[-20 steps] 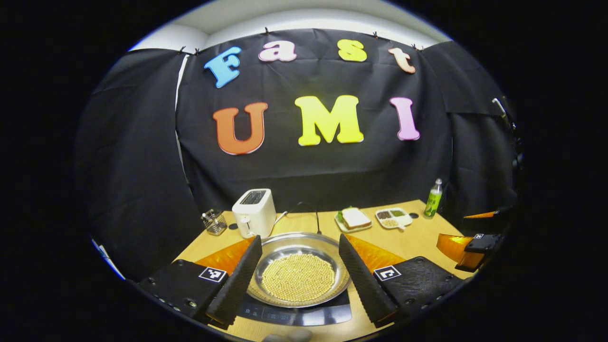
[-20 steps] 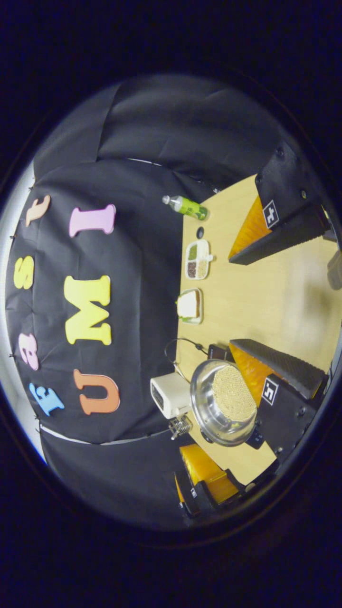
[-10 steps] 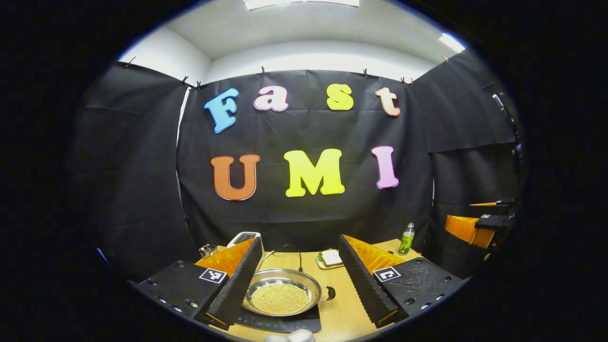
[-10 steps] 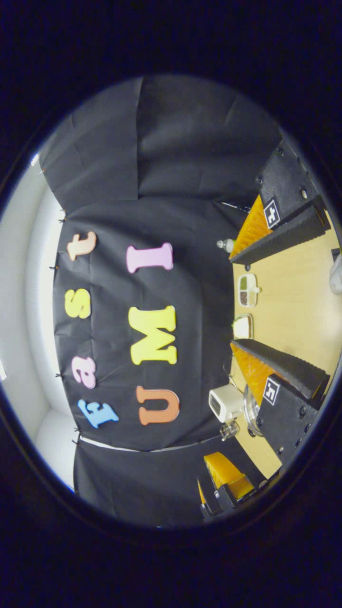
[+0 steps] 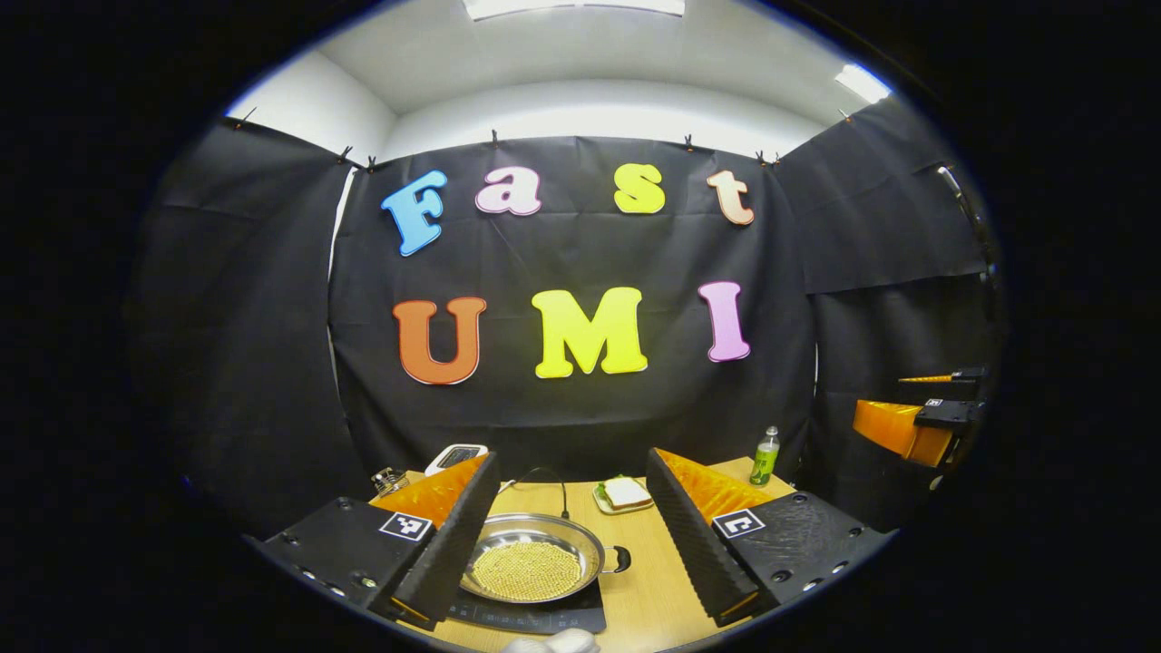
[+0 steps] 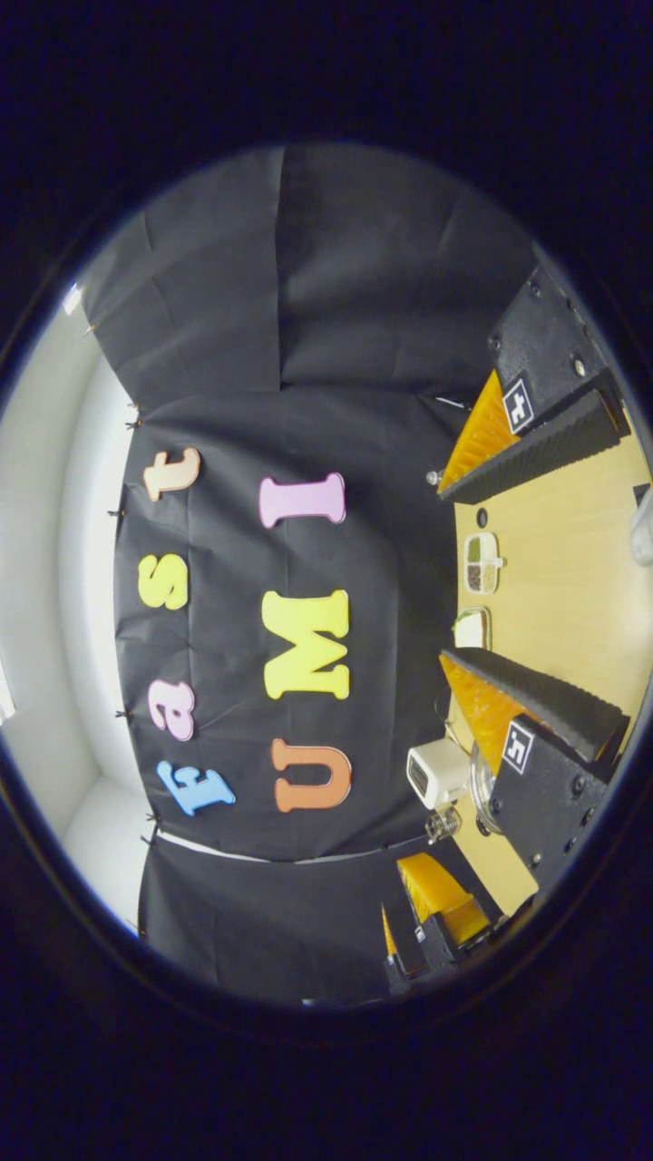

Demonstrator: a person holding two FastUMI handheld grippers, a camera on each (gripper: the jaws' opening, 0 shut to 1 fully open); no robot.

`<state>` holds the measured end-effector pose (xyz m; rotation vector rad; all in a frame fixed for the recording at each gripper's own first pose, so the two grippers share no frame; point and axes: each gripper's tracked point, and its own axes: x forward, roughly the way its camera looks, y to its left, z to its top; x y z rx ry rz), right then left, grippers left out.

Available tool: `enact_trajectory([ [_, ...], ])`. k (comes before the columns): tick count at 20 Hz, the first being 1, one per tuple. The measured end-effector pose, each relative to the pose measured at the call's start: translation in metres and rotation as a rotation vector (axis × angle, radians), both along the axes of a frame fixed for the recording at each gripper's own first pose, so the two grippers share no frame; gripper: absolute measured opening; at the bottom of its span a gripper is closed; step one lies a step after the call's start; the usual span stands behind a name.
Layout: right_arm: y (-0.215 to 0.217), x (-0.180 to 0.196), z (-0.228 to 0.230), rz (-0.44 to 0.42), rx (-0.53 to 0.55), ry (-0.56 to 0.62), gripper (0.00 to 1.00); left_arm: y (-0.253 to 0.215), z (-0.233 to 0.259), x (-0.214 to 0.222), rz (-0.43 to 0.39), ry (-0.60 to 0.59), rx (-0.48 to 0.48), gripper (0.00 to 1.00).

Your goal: First push the handle of the pot to place it horizontally, then grasp the pot with both hands and set it on the induction cooktop.

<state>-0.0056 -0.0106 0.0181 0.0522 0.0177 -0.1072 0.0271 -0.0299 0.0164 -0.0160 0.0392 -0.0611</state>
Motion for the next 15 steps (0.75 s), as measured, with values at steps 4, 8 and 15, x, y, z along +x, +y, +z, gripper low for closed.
enact_trajectory([
  [4,0.01,0.003,0.006,0.008,-0.019,-0.013,0.98,0.006,-0.005,-0.001,0.009,0.018,0.002,0.96],
  [8,0.013,0.007,0.004,0.01,-0.018,-0.009,0.97,0.009,-0.002,0.001,0.011,0.018,-0.009,0.96],
  [15,0.012,0.002,0.007,-0.006,-0.019,-0.008,0.98,0.006,0.004,0.003,0.0,0.005,-0.022,0.96],
])
